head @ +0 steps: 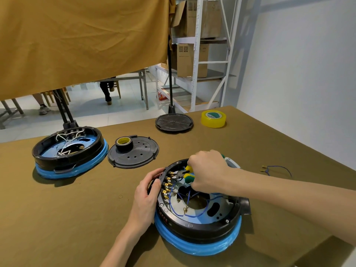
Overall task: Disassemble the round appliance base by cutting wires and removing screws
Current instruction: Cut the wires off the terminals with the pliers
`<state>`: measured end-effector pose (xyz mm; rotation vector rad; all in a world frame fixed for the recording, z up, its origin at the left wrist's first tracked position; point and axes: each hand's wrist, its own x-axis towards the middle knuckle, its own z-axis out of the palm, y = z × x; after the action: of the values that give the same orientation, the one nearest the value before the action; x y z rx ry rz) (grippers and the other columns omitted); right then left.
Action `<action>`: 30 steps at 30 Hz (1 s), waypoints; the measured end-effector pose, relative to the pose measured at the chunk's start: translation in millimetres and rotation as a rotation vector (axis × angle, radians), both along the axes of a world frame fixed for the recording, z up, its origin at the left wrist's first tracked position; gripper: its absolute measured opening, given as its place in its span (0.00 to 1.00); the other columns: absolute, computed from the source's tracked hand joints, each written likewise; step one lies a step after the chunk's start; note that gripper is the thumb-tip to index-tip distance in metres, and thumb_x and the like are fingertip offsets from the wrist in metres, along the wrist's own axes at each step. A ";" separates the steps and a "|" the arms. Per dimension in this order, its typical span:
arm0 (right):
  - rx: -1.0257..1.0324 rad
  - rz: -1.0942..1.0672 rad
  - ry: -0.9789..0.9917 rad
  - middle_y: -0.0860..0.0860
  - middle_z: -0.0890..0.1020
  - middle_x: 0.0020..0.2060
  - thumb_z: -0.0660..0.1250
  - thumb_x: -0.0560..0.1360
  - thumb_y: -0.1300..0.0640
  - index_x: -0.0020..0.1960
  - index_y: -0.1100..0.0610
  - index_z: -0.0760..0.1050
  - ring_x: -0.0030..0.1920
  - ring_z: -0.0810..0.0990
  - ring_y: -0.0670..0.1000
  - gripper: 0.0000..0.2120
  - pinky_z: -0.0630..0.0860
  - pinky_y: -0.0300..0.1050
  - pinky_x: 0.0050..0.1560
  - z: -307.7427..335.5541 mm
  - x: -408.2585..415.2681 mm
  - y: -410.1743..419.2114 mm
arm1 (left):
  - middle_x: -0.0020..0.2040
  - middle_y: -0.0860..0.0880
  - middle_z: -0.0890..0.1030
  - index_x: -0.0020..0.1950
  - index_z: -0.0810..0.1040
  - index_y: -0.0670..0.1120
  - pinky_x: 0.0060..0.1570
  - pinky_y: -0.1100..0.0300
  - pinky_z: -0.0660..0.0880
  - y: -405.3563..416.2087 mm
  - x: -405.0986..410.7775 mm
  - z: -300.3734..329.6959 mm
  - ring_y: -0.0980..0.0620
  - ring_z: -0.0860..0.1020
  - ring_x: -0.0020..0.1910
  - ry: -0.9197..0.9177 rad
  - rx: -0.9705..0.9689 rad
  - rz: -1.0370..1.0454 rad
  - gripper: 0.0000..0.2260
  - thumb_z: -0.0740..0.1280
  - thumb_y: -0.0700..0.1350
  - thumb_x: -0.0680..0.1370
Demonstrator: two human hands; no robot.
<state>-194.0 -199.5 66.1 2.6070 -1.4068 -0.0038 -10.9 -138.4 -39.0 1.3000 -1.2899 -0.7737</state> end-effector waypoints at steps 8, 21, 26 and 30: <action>0.002 -0.028 -0.005 0.50 0.73 0.35 0.73 0.70 0.50 0.43 0.55 0.71 0.37 0.74 0.55 0.13 0.65 0.46 0.38 -0.2 0.3 -0.2 | 0.65 0.58 0.80 0.69 0.76 0.58 0.69 0.42 0.73 -1.2 0.9 -1.1 0.56 0.75 0.68 -0.001 0.010 -0.008 0.19 0.58 0.57 0.80; -0.043 0.043 0.015 0.51 0.75 0.35 0.74 0.68 0.50 0.39 0.53 0.70 0.38 0.75 0.56 0.13 0.64 0.48 0.42 -5.1 -4.4 -7.2 | 0.62 0.62 0.81 0.67 0.77 0.59 0.68 0.45 0.74 -2.0 0.1 0.4 0.61 0.76 0.66 -0.005 -0.006 0.008 0.17 0.58 0.56 0.80; -0.068 0.161 0.102 0.51 0.78 0.45 0.73 0.69 0.48 0.59 0.54 0.80 0.48 0.77 0.55 0.20 0.68 0.48 0.46 -0.2 -16.1 -23.7 | 0.64 0.58 0.81 0.68 0.77 0.57 0.68 0.42 0.73 -1.2 0.2 1.4 0.57 0.76 0.67 0.003 0.001 0.005 0.18 0.58 0.56 0.80; -0.042 0.159 0.106 0.51 0.79 0.46 0.73 0.70 0.47 0.58 0.54 0.80 0.48 0.77 0.55 0.19 0.71 0.47 0.49 3.9 -16.2 -21.3 | 0.65 0.56 0.80 0.69 0.76 0.57 0.69 0.41 0.72 -0.7 -0.2 1.1 0.55 0.75 0.68 -0.006 0.008 0.004 0.19 0.58 0.57 0.80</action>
<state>-210.2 -220.8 70.0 2.6345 -1.1507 -0.0887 -11.1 -139.1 -37.9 1.3119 -1.2893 -0.7735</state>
